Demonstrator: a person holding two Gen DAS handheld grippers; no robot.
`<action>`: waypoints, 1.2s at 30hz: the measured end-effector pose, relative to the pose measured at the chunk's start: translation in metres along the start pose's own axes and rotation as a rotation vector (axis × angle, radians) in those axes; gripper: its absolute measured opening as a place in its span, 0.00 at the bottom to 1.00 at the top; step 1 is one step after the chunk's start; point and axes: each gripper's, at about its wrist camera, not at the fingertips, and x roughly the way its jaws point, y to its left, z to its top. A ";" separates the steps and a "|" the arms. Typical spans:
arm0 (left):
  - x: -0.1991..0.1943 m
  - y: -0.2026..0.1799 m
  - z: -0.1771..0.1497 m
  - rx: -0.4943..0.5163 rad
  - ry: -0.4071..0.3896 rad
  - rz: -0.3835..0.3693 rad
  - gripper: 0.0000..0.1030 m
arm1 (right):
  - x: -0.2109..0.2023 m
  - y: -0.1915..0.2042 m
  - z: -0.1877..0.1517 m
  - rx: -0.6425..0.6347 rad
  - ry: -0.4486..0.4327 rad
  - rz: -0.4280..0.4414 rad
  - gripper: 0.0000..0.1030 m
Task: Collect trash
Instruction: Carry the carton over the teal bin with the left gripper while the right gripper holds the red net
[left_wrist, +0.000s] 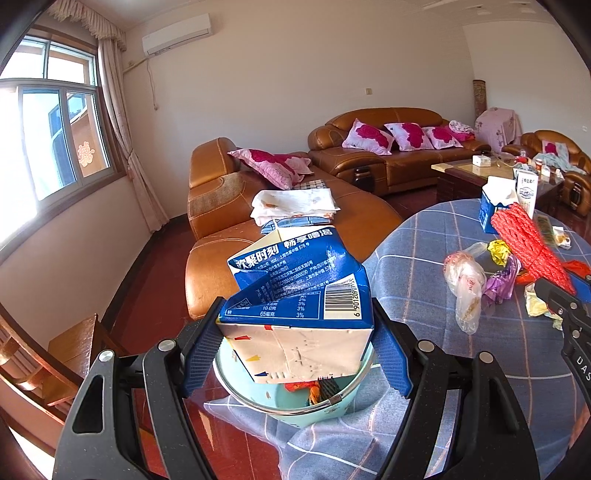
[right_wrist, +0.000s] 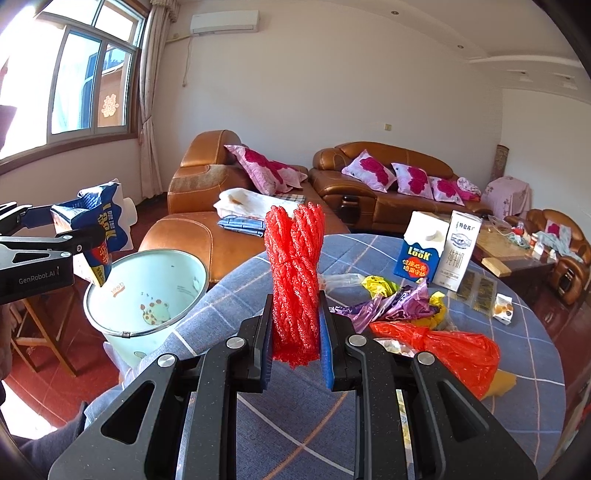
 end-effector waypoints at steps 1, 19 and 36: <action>0.001 0.002 0.000 -0.004 0.001 0.006 0.71 | 0.002 0.001 0.000 -0.002 0.000 0.004 0.20; 0.015 0.039 -0.001 -0.015 0.026 0.131 0.71 | 0.025 0.035 0.014 -0.052 -0.009 0.090 0.20; 0.032 0.058 -0.003 -0.004 0.063 0.215 0.71 | 0.048 0.061 0.024 -0.098 -0.005 0.158 0.20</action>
